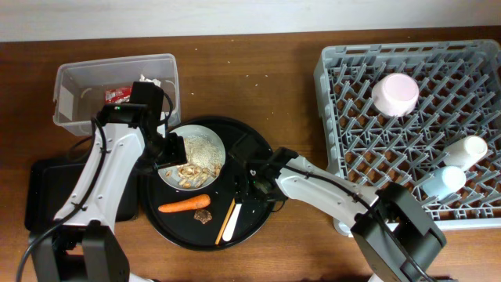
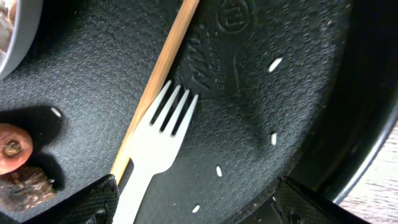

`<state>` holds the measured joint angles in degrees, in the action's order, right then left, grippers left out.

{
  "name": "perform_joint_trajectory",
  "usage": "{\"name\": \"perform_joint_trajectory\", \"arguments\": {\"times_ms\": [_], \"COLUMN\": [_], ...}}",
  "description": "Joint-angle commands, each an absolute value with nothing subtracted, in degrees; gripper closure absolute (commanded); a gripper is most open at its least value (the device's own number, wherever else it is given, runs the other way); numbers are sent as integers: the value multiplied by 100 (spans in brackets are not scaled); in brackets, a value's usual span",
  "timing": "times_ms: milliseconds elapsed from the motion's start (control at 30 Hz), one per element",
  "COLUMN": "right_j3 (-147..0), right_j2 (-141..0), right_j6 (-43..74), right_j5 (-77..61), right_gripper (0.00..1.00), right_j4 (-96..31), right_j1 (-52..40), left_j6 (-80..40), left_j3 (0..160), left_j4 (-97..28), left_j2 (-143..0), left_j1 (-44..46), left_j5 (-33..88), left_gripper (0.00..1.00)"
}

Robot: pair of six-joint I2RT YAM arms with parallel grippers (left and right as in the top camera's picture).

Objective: Sort waste into correct bins and load items into the dishwasher rack
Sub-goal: 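Grasp the fork with the right gripper on the black tray, then place the fork in the rack with the right gripper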

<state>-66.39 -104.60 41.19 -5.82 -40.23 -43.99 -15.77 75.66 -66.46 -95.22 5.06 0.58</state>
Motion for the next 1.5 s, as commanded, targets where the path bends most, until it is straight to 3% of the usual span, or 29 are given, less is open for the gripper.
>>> {"name": "perform_joint_trajectory", "arguments": {"times_ms": [0, 167, 333, 367, 633, 700, 767, 933, 1267, 1400, 1467], "right_j3": [-6613, -6611, -6875, -6982, -6899, -6895, -6890, -6945, -8195, -8447, -8447], "right_j2": [-10538, -10538, -10538, -10538, -10827, -11013, -11021, -11019, -10608, -9570, -8995], "right_j6": [4405, 4313, 3308, 3693, 4624, 4665, 4751, 4748, 4368, 3030, 2021], "right_j5": [-349, 421, 217, -158, 82, 121, 200, 196, 528, 521, 521], "right_gripper": [17, 16, 17, 23, 25, 37, 68, 91, 96, 96, 96], "right_j4": [-3942, -4574, -4665, -4694, -4604, -4519, -4517, -4530, -5977, -6737, -6978], "right_j1": [-4501, -4351, -3824, -3913, -4536, -4536, -4532, -4532, -4309, -3035, -1940], "left_j6": [-1492, -1492, -1492, -1492, -1492, -1492, -1490, -1490, -1490, -1490, -1490], "left_j3": [7612, 7612, 7612, 7612, 7612, 7612, 7612, 7612, 7612, 7612, 7612], "left_j4": [-6650, -6652, -6652, -6652, -6652, -6652, -6652, -6652, -6652, -6650, -6652], "left_j2": [-9404, -9404, -9404, -9404, -9404, -9404, -9404, -9404, -9404, -9404, -9404], "left_j1": [482, 482, 482, 482, 482, 482, 482, 482, 482, 482, 482], "left_j5": [19, 19, 19, 19, 19, 19, 19, 19, 16, 16, 16], "left_gripper": [25, 25, 25, 25, 25, 25, 25, 24, 25, 25, 25]}}
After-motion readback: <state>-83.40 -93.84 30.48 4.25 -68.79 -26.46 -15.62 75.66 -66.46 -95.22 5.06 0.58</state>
